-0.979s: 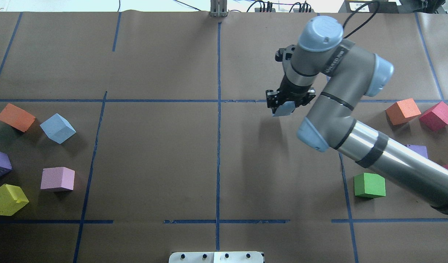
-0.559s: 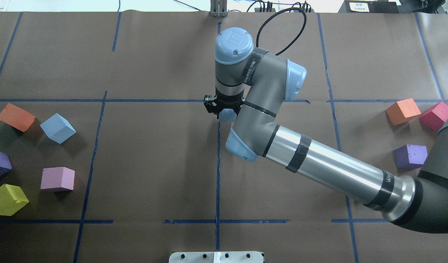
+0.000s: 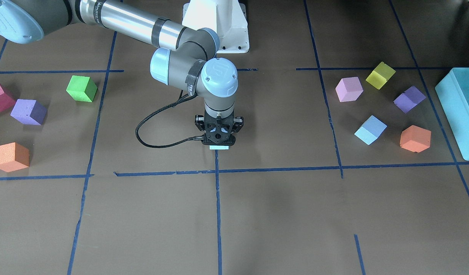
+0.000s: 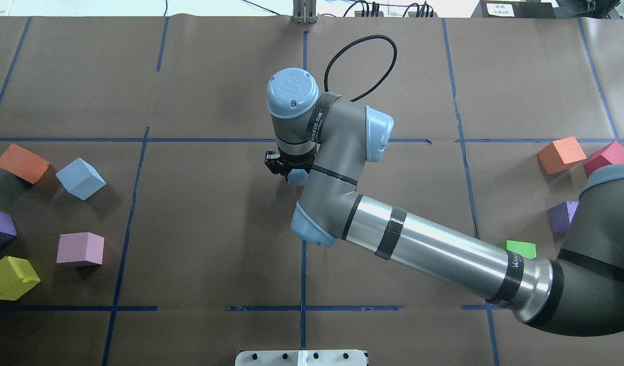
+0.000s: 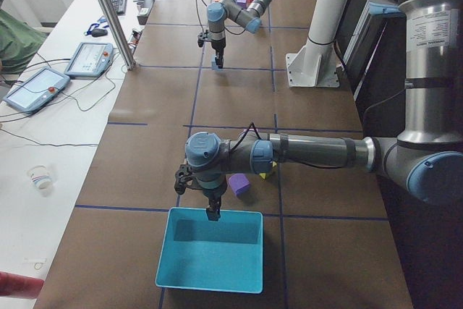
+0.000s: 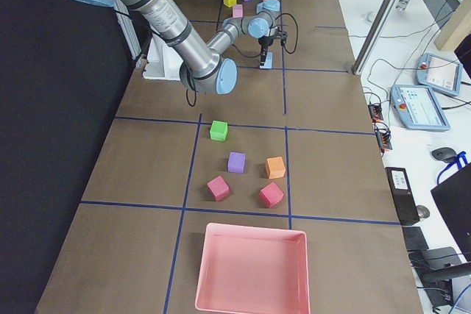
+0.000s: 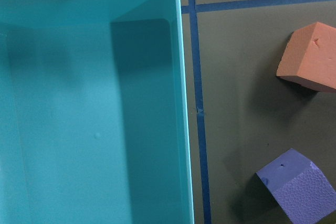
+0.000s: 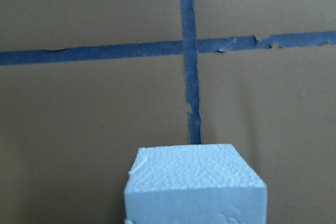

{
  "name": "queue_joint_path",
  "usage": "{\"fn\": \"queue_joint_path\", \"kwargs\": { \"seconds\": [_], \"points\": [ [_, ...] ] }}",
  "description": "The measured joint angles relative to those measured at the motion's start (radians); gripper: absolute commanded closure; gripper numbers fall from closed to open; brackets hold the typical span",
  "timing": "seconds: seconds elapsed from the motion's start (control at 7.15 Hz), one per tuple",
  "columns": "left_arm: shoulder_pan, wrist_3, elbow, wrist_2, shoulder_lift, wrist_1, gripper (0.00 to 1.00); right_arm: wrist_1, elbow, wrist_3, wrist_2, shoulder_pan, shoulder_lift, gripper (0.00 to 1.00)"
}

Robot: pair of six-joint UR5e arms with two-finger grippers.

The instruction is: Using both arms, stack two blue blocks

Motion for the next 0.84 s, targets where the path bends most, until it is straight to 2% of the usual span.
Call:
{"fn": "queue_joint_path", "kwargs": {
  "seconds": [0.56, 0.84],
  "points": [
    [0.000, 0.000, -0.004, 0.006, 0.000, -0.001, 0.00, 0.007, 0.016, -0.010, 0.015, 0.040, 0.031, 0.00],
    [0.000, -0.002, -0.021, 0.012, 0.000, -0.004, 0.00, -0.069, 0.101, -0.054, 0.081, 0.131, 0.019, 0.00]
  ]
}}
